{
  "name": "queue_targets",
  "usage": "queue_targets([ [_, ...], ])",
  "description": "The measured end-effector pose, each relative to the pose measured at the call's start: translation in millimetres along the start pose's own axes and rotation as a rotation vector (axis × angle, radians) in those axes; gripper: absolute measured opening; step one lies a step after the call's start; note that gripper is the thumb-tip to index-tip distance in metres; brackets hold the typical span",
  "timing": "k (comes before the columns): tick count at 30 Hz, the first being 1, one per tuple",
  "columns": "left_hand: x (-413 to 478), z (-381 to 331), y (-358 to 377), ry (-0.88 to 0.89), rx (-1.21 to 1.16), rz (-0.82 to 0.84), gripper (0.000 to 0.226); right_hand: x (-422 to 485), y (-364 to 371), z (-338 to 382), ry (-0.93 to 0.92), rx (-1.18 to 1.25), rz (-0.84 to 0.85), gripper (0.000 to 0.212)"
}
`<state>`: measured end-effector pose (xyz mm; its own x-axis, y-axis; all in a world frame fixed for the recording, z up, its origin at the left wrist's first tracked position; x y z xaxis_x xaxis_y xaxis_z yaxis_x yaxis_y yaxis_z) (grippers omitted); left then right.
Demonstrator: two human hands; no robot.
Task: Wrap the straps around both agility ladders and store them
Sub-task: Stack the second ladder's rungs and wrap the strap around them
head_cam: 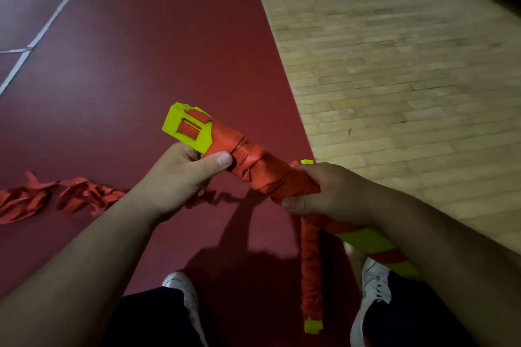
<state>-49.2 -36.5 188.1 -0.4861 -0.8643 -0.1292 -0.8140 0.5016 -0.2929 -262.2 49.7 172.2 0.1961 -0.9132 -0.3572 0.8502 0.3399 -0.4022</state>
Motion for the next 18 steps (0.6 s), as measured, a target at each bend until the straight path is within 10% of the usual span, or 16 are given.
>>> queue_targets([
  [5,-4,1,9,-0.059,-0.19,-0.218,0.053,-4,-6,4,0.052,-0.012,-0.083,0.038],
  [12,-5,-3,20,-0.214,-0.251,-0.374,0.041,3,24,-5,-0.005,-0.461,-0.221,0.117],
  [18,-2,-10,15,-0.134,-0.071,-0.237,0.043,8,23,-7,-0.061,-0.507,-0.308,0.069],
])
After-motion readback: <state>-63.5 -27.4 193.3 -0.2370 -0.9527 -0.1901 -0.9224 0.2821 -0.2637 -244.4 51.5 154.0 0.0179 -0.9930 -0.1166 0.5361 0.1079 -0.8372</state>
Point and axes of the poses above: each hand's wrist, its own x-axis towards the middle knuckle, its own y-axis out of the palm, z = x × y, the point moved 5 cm from there along x, towards the middle knuckle, and after that the axes turned 2 degrees about x, right-handed, at the moved point
